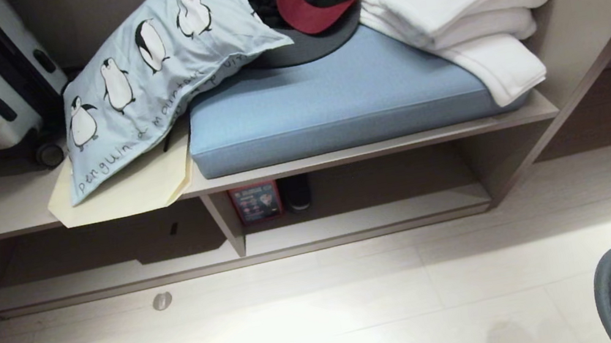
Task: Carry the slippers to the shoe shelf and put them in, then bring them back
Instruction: Place the slippers into the shoe cabinet
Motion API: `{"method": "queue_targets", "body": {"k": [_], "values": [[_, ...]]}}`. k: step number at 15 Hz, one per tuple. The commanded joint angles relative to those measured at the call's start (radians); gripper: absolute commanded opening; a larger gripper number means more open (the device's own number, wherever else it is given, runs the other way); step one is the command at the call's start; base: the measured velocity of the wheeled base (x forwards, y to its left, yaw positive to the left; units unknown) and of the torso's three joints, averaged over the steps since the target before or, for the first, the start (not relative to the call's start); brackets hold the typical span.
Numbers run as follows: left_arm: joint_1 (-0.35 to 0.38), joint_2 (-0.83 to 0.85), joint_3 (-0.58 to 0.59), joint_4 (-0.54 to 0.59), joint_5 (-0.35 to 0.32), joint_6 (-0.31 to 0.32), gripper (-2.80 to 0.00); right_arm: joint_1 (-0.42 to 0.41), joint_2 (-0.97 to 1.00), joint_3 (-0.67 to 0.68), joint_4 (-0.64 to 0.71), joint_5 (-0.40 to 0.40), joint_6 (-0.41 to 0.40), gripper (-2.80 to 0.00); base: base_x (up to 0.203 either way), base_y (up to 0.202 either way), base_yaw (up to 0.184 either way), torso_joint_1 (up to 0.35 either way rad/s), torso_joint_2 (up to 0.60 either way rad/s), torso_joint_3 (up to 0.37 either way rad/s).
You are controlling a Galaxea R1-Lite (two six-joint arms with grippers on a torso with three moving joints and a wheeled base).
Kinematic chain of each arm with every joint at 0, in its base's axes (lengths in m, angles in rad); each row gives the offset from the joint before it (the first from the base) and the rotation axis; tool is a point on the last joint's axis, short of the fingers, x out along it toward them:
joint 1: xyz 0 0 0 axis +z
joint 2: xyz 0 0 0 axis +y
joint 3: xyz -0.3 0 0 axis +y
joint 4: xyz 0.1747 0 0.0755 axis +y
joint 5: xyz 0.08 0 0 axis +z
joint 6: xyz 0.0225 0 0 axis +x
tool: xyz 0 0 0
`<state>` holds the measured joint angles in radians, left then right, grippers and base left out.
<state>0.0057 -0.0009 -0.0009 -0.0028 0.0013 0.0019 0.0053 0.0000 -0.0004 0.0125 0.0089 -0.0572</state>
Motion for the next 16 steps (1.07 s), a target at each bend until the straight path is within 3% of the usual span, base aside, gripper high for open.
{"method": "queue_targets", "body": {"k": [1, 16], "values": [[0.0, 0.001, -0.001, 0.0, 0.0, 0.0, -2.8, 0.001, 0.0, 0.0, 0.0, 0.0, -0.001, -2.8, 0.0, 0.0, 0.0, -0.001, 0.0, -0.204], [0.0, 0.001, 0.0, 0.0, 0.0, 0.0, -2.8, 0.001, 0.0, 0.0, 0.0, 0.0, -0.001, -2.8, 0.0, 0.0, 0.0, 0.004, 0.0, -0.197]]}}
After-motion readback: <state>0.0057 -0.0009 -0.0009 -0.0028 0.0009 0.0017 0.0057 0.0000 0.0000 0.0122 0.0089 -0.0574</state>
